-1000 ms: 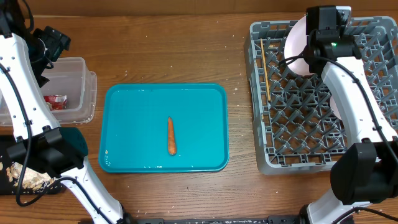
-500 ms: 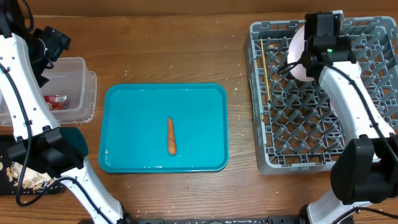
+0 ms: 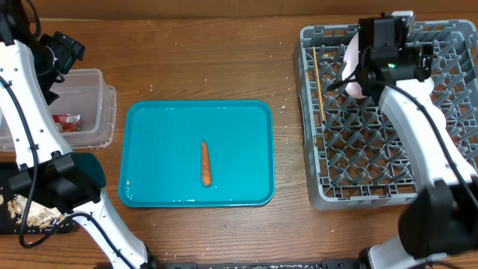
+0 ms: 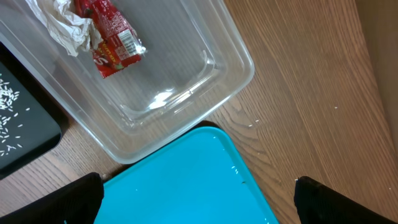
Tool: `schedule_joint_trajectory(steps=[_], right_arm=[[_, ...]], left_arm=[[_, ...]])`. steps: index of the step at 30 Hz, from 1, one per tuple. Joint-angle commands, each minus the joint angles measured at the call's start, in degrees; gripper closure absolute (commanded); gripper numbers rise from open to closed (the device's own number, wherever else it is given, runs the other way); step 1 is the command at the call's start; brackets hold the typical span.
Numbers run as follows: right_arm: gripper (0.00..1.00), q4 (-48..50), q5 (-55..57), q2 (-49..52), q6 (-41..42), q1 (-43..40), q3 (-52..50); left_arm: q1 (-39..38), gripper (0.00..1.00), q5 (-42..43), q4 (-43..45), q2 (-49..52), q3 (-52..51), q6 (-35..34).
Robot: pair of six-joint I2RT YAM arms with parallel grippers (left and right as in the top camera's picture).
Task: Sort waste into correct bins and load items into the dishwasher
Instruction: 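Carry the white plate to the rack's upper right and stand it up, then move the left gripper from the bin over to the carrot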
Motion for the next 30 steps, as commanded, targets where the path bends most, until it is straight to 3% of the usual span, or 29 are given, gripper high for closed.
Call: schedule_joint_trajectory(steps=[1, 4, 8, 10, 13, 18, 23, 30], right_arm=[[0.00, -1.0, -9.1, -10.9, 6.0, 0.6, 3.4], [0.00, -5.8, -28.0, -17.6, 9.7, 0.6, 3.4], [0.00, -13.7, -63.7, -23.7, 10.8, 0.6, 3.4], [0.00, -16.6, -69.1, -23.9, 10.8, 0.6, 3.4], [0.00, -20.1, -68.2, -22.6, 11.0, 0.6, 3.2], [0.00, -25.0, -51.5, -17.8, 11.0, -1.7, 3.2], [0.00, -24.9, -52.6, -15.1, 21.5, -4.9, 3.2], [0.00, -24.8, -50.9, -13.1, 21.5, -4.9, 3.2]], left_arm=[[-0.4, 0.00, 0.1, -0.1, 0.3, 0.4, -0.8], [-0.4, 0.00, 0.1, -0.1, 0.3, 0.4, -0.8], [-0.4, 0.00, 0.1, -0.1, 0.3, 0.4, -0.8], [-0.4, 0.00, 0.1, -0.1, 0.3, 0.4, -0.8], [-0.4, 0.00, 0.1, -0.1, 0.3, 0.4, -0.8], [-0.4, 0.00, 0.1, -0.1, 0.3, 0.4, -0.8], [-0.4, 0.00, 0.1, -0.1, 0.3, 0.4, -0.8], [-0.4, 0.00, 0.1, -0.1, 0.3, 0.4, -0.8]])
